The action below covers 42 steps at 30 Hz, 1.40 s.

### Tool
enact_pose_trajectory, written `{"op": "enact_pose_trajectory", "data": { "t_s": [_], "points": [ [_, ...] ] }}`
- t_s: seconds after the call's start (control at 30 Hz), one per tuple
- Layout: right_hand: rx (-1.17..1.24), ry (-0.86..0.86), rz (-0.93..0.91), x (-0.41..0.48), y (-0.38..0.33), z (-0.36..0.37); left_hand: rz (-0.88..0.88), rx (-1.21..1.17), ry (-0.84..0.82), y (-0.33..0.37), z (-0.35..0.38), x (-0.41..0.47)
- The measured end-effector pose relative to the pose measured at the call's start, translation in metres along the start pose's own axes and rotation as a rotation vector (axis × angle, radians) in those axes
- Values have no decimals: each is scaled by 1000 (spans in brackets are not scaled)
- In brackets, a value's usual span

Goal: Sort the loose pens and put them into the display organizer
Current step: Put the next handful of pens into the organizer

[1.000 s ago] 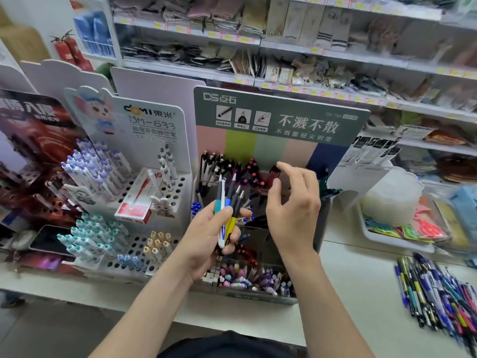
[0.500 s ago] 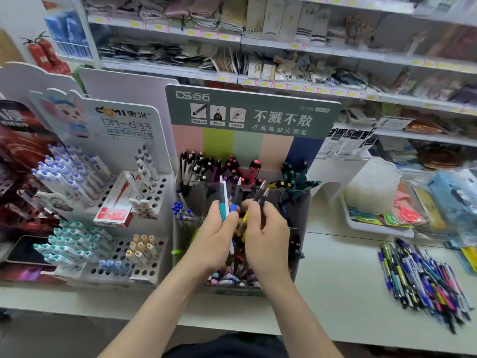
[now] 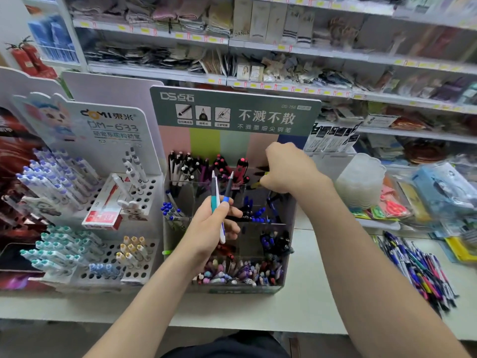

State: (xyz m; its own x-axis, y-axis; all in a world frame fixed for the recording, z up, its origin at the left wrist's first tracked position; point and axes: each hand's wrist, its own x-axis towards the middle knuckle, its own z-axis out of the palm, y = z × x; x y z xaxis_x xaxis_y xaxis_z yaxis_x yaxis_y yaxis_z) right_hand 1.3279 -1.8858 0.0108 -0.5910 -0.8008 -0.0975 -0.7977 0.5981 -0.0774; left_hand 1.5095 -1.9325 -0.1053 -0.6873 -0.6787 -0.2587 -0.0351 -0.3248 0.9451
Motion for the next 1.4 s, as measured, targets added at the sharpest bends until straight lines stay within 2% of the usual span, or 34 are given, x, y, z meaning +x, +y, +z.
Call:
{"op": "enact_pose_trajectory", "data": {
  "t_s": [0.13, 0.3, 0.37, 0.47, 0.5, 0.53, 0.57, 0.67, 0.7, 0.77, 0.87, 0.97, 1.07, 1.17, 1.27, 1.33, 1.4],
  "points": [
    [-108, -3, -103, 17, -2, 0, -67, -173, -43, 1, -2, 2],
    [73, 76, -167, 32, 15, 24, -104, -265, -93, 1, -6, 0],
    [160, 226, -185, 24, 20, 36, -108, -265, -103, 0, -8, 0],
    [460, 640, -200, -10, 12, 53, -105, -312, -129, -1, -9, -1],
    [555, 701, -170, -23, 6, 59, -104, -319, -132, 0, -8, -2],
    [646, 678, -121, -36, 0, 65, -101, -309, -134, 0, -6, -2],
    [742, 576, -73, -48, -6, 71, -95, -281, -138, 1, -5, -2],
    [1017, 182, 1, -74, -15, 97, -96, -61, -160, 0, -1, -3],
    [1053, 164, 31, -80, -15, 107, -100, 37, -168, -1, 1, -3],
    [1080, 283, 123, -87, -13, 125, -104, 166, -183, -6, 5, -5],
    [1171, 492, 256, -92, 1, 129, -103, 162, -105, -16, 13, -6],
    [1211, 390, 358, -93, 26, 132, -65, 232, -19, -25, 14, -3],
    [1199, 185, 501, -92, 46, 141, -58, 269, -42, -31, 13, 0],
    [1463, 87, 600, -86, 50, 139, -130, 184, -68, -33, 14, 0],
    [1653, 78, 612, -78, 53, 135, -175, 118, -90, -33, 15, -2],
    [1651, 95, 577, -76, 55, 135, -186, 108, -79, -32, 15, -3],
    [1545, 169, 514, -80, 51, 137, -189, 74, -66, -31, 15, -4]
  ]
}}
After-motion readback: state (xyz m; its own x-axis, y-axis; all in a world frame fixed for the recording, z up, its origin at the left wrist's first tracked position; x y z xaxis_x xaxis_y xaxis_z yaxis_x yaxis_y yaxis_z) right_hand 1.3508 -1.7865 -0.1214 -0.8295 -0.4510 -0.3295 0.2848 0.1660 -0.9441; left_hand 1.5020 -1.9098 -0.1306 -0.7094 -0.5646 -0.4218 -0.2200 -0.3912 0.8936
